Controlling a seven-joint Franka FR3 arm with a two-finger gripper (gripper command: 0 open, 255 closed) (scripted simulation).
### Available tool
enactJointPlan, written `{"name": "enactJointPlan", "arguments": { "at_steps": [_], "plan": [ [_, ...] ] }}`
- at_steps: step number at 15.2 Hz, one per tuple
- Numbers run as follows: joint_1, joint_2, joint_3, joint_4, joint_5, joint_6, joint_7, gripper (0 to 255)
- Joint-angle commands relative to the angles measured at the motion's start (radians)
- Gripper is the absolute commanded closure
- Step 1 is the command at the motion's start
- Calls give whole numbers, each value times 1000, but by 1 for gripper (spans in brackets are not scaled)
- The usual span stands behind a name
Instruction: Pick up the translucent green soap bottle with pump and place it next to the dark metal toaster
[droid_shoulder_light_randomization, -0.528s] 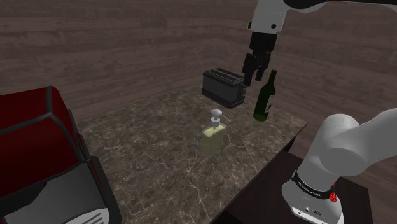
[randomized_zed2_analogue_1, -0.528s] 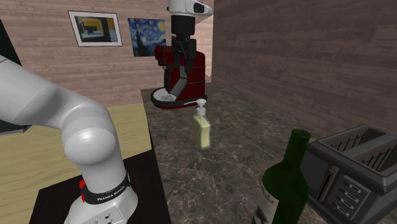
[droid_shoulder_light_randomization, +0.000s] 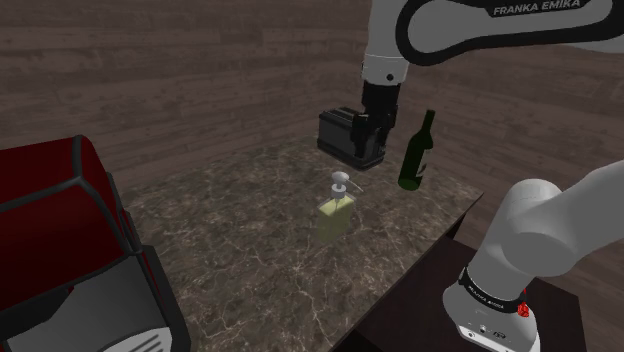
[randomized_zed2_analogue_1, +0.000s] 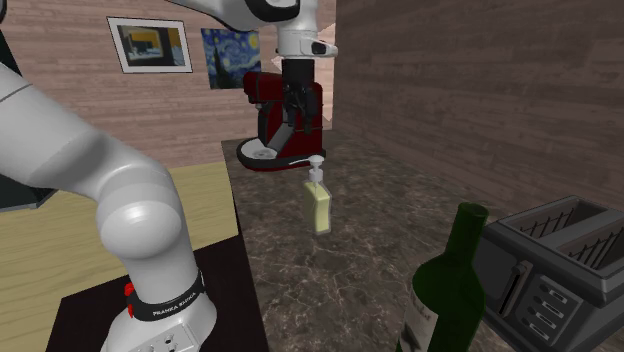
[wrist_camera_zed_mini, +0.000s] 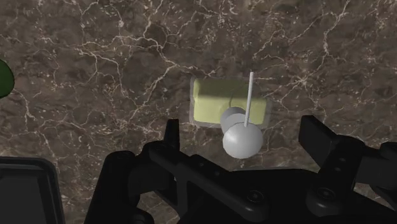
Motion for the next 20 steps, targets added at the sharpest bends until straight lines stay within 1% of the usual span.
{"name": "enactJointPlan", "arguments": {
  "at_steps": [1, 6, 14, 20],
  "plan": [
    [-3, 40, 36, -28, -14, 73, 41, 0],
    [-25, 188, 118, -43, -77, 233, 151, 0],
    [-32, 232, 127, -115, -94, 347, 169, 0],
    [-33, 235, 127, -121, -94, 356, 169, 0]
  ]
}}
